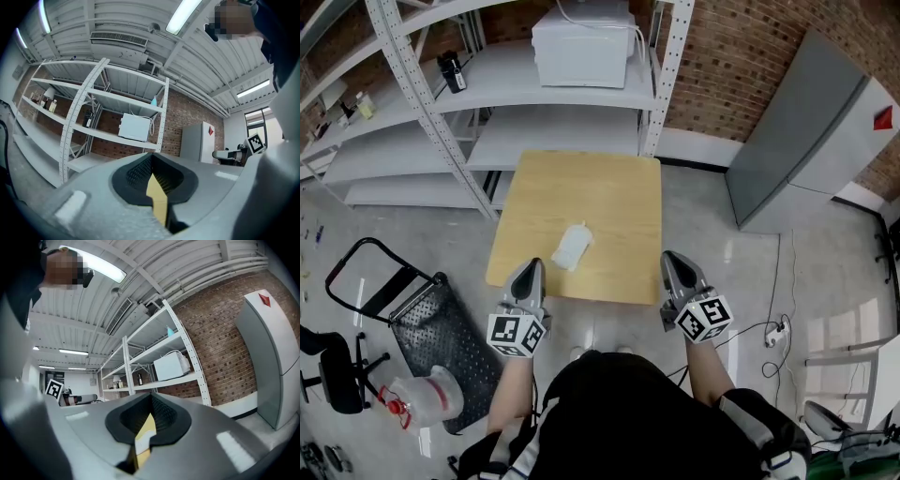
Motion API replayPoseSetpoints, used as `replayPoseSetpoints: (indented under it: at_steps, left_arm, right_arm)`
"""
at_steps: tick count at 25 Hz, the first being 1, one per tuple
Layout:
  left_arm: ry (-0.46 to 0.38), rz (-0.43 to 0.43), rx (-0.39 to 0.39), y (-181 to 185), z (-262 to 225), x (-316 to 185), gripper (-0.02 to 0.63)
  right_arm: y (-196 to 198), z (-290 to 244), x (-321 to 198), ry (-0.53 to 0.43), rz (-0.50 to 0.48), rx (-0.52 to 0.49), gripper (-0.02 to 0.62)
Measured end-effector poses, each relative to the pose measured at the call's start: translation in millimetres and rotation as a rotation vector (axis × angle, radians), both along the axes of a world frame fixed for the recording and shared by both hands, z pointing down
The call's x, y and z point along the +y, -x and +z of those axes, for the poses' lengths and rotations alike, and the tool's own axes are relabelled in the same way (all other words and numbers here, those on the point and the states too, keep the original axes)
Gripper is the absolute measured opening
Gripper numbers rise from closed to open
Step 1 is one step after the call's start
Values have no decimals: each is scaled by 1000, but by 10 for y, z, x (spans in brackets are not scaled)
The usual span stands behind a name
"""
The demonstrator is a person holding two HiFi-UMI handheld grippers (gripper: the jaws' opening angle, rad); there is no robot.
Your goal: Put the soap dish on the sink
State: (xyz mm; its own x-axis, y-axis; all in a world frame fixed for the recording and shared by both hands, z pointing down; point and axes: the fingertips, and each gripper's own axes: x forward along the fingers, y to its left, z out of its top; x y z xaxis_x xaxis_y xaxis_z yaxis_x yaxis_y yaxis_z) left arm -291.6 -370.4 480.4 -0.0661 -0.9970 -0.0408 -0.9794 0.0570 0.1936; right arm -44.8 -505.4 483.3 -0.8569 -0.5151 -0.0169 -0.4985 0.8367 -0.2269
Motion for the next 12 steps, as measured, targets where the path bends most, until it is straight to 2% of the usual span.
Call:
replayPoseSetpoints:
  at_steps: [5,12]
  left_arm:
    - [10,1,-5,51,29,32,0]
    - [2,-3,0,42,38,-26,0]
  right_arm:
    - [105,-28,49,-3,-12,-9,6]
    - [63,14,-14,8,-10,0,6]
